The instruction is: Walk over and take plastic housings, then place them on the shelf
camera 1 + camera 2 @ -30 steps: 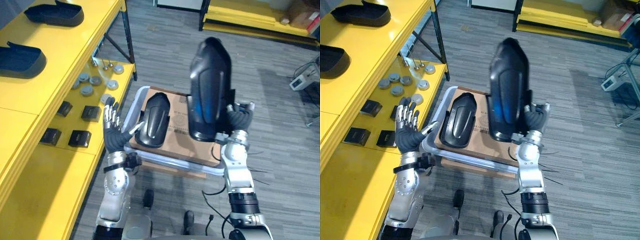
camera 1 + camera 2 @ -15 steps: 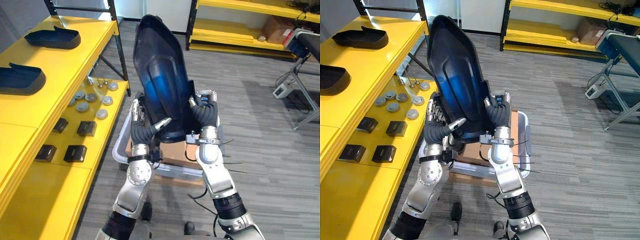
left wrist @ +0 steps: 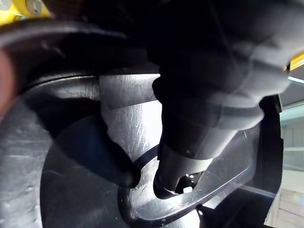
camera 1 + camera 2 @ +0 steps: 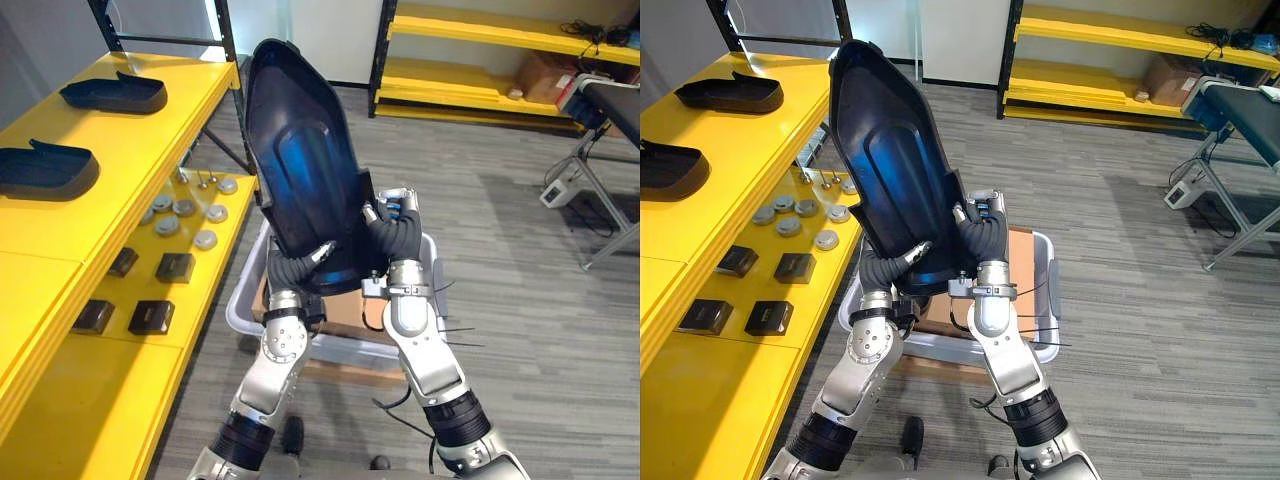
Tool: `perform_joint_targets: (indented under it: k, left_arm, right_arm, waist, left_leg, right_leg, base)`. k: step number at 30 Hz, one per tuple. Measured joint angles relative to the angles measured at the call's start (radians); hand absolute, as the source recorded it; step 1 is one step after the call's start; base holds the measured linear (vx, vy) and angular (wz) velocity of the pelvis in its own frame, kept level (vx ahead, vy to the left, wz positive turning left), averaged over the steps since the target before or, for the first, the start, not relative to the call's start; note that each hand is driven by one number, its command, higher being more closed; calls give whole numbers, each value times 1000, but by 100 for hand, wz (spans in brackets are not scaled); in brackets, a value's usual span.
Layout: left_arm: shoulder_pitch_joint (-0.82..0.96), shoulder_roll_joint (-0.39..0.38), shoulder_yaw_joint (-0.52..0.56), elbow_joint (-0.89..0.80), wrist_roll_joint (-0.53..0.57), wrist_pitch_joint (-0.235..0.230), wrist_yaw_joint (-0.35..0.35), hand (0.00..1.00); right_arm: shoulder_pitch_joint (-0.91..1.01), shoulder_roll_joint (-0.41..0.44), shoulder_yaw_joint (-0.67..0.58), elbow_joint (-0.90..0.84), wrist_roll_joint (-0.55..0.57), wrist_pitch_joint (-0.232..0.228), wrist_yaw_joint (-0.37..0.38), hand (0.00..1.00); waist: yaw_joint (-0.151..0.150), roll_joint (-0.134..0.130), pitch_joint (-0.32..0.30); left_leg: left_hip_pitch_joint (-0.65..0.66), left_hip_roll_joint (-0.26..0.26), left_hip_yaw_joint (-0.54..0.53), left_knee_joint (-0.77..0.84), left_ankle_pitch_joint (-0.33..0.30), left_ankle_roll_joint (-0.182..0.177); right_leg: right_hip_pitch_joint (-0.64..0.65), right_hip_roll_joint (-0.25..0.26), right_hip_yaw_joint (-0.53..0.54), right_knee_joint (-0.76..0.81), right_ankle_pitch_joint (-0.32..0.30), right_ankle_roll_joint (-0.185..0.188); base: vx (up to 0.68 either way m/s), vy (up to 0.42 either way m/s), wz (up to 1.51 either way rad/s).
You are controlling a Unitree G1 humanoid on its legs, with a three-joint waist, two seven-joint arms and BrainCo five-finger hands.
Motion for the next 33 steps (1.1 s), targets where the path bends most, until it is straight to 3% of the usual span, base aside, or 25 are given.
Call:
perform_joint_targets:
  k: [5,11,19,24,29,33]
  left_arm:
    - [4,18,11,1,-19,1,-3,100]
    - [41,19,44,1,-13,3,-29,100]
    - [84,18,122,-32,89,14,-71,100]
    - [161,16,166,-90,143,16,-92,100]
    - [204,7,222,-123,169,17,-102,100]
    - [268,-2,285,-197,179,16,-112,100]
  right_arm:
    - [2,-3,17,0,80,-35,24,0]
    - [11,-34,19,3,114,-59,107,0]
    - [20,-107,-43,-11,169,-107,199,0]
    - [33,-124,-224,-144,276,-179,222,0]
    - [112,-119,-460,-154,403,-232,218,0]
    - [234,-119,-650,31,449,-254,175,0]
  waist:
    - [-1,0,-5]
    - [1,2,-39]
    - [0,5,-41]
    - [0,5,-41]
    - [-1,5,-41]
    - [-13,5,-41]
  left_leg:
    - [0,-1,0,0,0,0]
    - [0,0,-2,0,0,0]
    - [8,-1,0,-1,0,0]
    - [7,-1,1,-1,-1,0]
    - [5,-1,1,-1,-1,0]
    - [3,0,1,-1,-4,-5]
  right_leg:
    - [0,0,0,0,0,0]
    - [1,0,-1,0,0,0]
    - [11,0,-2,0,-2,-3]
    - [11,0,-2,-2,-2,-3]
    - [11,-1,-3,-7,-2,-3]
    - [11,0,-3,-10,-2,-3]
  base:
    - [0,0,0]
    - [0,0,0]
    - [0,0,0]
    - [0,0,0]
    - [0,0,0]
    - [0,0,0]
